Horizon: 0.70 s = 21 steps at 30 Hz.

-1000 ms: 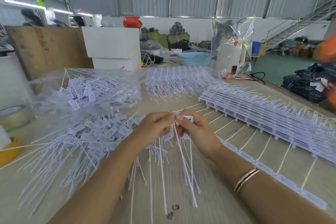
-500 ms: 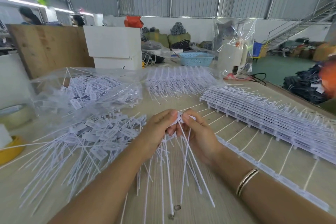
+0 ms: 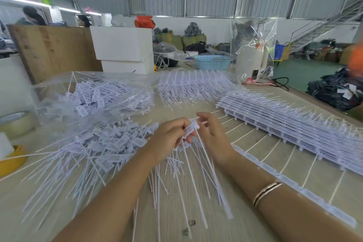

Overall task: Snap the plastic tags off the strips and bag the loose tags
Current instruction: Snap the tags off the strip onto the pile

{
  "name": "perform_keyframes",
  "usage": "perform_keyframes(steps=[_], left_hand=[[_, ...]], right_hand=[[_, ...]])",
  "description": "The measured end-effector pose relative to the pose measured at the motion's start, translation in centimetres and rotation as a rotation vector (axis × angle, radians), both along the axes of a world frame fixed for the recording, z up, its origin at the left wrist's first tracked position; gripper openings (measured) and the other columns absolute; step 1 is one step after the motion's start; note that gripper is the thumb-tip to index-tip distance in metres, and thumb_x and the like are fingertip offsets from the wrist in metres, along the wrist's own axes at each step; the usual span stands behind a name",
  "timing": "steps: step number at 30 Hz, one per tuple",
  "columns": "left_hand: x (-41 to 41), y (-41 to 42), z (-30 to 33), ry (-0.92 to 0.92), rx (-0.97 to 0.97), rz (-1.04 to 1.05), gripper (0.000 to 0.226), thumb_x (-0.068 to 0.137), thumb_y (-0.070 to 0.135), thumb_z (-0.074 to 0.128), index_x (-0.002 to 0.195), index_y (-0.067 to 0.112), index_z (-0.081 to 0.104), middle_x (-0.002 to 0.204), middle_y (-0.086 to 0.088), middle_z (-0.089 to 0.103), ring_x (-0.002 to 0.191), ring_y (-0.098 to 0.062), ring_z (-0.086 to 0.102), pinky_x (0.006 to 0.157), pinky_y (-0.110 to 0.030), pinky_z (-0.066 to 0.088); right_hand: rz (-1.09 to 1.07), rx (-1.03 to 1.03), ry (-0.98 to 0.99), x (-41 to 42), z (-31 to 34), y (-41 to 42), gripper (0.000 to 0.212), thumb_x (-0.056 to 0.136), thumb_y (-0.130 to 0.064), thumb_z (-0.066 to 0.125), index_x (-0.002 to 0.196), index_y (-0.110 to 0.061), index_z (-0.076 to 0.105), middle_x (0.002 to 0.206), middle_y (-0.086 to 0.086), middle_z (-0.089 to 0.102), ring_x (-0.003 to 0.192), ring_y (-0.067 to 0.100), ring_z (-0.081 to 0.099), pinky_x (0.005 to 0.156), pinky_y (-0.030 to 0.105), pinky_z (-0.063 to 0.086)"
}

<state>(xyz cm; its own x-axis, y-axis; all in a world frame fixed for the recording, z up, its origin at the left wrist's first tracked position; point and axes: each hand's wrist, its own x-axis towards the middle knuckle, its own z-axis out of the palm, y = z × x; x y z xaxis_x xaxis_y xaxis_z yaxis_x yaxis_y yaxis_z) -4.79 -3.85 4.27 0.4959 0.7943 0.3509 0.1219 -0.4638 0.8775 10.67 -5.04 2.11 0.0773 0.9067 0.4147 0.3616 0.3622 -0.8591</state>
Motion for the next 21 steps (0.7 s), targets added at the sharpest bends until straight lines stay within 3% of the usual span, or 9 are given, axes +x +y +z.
perform_keyframes(steps=[2,4,8,12,15,18,21], left_hand=[[0.1,-0.1,-0.7,0.082,-0.001,0.009,0.028,0.089,0.008,0.046,0.079,0.030,0.061,0.067,0.011,0.064,0.058,-0.005,0.053,0.058,-0.018,0.040],[0.3,-0.2,-1.2,0.136,0.003,0.048,0.025,0.094,0.006,0.049,0.090,0.030,0.054,0.072,0.014,0.068,0.060,-0.002,0.056,0.059,-0.017,0.043],[0.4,-0.3,-1.4,0.160,0.062,0.111,0.024,0.094,0.014,0.054,0.092,0.037,0.048,0.079,0.005,0.063,0.055,-0.003,0.054,0.053,-0.014,0.041],[-0.1,0.0,-1.1,0.252,0.080,0.197,0.004,0.094,0.022,0.053,0.091,0.024,0.050,0.062,0.009,0.049,0.046,0.001,0.040,0.048,-0.013,0.033],[-0.2,0.3,-1.2,0.394,0.123,0.213,0.026,0.096,0.029,0.048,0.072,0.020,0.049,0.062,0.005,0.046,0.054,-0.006,0.040,0.057,-0.024,0.032],[-0.1,0.2,-1.1,0.391,0.161,0.215,0.031,0.096,0.028,0.048,0.066,0.025,0.044,0.056,0.008,0.042,0.047,-0.002,0.035,0.050,-0.019,0.028],[-0.2,0.3,-1.1,0.357,0.198,0.212,0.030,0.097,0.029,0.049,0.067,0.028,0.043,0.056,0.009,0.042,0.047,-0.002,0.035,0.048,-0.017,0.029]], right_hand=[[0.008,-0.001,0.103,0.0,0.2,-0.5,0.027,0.100,-0.029,0.041,0.100,-0.014,0.063,0.101,0.002,0.059,0.095,0.011,0.055,0.082,0.017,0.043],[0.092,-0.056,0.203,0.2,0.2,-0.9,0.034,0.096,-0.039,0.047,0.079,-0.015,0.064,0.081,-0.001,0.060,0.075,0.007,0.057,0.066,0.012,0.043],[0.103,-0.061,0.047,0.5,0.0,-0.8,0.031,0.085,-0.031,0.060,0.058,-0.022,0.051,0.055,-0.014,0.044,0.059,0.004,0.042,0.060,0.019,0.033],[0.093,-0.040,0.023,1.2,0.0,-0.5,0.038,0.092,-0.015,0.059,0.055,-0.022,0.049,0.057,-0.007,0.040,0.057,0.007,0.038,0.059,0.023,0.030],[0.207,-0.052,0.074,0.9,-0.1,-0.7,0.032,0.094,-0.011,0.055,0.063,-0.013,0.047,0.059,-0.003,0.038,0.056,0.004,0.039,0.058,0.017,0.032],[0.315,-0.116,0.072,0.9,-0.1,-0.8,0.026,0.092,-0.015,0.058,0.067,-0.008,0.053,0.060,-0.002,0.049,0.059,0.004,0.049,0.066,0.017,0.041],[0.390,-0.155,0.112,1.1,-0.2,-0.8,0.021,0.090,-0.010,0.060,0.070,-0.006,0.057,0.059,-0.005,0.053,0.057,0.003,0.051,0.061,0.012,0.041]])
